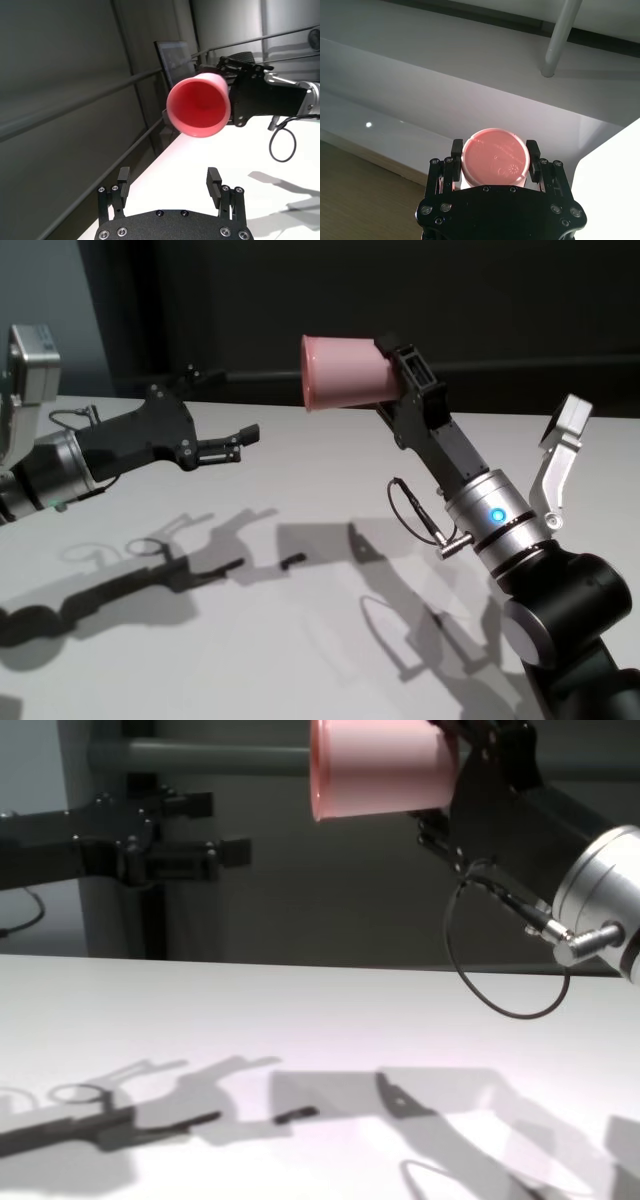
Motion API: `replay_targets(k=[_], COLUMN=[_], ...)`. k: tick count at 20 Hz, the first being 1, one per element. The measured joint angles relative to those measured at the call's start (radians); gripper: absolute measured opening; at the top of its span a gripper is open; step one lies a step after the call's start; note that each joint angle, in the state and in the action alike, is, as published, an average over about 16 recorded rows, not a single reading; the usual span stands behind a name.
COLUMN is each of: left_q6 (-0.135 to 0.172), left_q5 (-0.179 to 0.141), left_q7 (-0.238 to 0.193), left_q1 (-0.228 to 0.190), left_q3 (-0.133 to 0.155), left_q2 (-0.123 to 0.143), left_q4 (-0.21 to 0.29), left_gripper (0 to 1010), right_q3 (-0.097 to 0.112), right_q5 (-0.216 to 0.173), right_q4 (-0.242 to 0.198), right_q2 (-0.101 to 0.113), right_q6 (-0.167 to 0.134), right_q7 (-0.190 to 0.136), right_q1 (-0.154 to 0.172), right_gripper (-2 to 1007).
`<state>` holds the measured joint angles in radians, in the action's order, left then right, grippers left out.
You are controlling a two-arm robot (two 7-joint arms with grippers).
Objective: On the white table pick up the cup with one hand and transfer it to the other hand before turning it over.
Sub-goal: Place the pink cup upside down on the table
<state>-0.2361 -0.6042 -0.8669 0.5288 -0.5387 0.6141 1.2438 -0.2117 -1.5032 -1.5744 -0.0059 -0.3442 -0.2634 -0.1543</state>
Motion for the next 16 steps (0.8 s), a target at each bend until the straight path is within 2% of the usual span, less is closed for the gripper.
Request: replay_targets(k=[5, 10, 16], left_q6=[0.001, -0.002, -0.010], left_q5=[0.040, 0.091, 0.122], left_q7=[0.126, 0.236, 0.300], left_q1=[-0.068, -0.128, -0.179], left_q3=[0.034, 0.055, 0.067], left_q2=[0.014, 0.009, -0.015], left_q4=[0.014, 0.018, 0.009], left_gripper=[1003, 1003, 1003], right_q3=[0.000, 0.000, 0.000], right_q5=[0.000, 0.000, 0.000], right_q4=[0.000, 0.000, 0.000], right_q2=[0.000, 0.000, 0.000], right_q6=[0.000, 0.000, 0.000], right_q7=[0.000, 0.000, 0.000], right_q1=[0.000, 0.000, 0.000], right_gripper=[735, 735, 735])
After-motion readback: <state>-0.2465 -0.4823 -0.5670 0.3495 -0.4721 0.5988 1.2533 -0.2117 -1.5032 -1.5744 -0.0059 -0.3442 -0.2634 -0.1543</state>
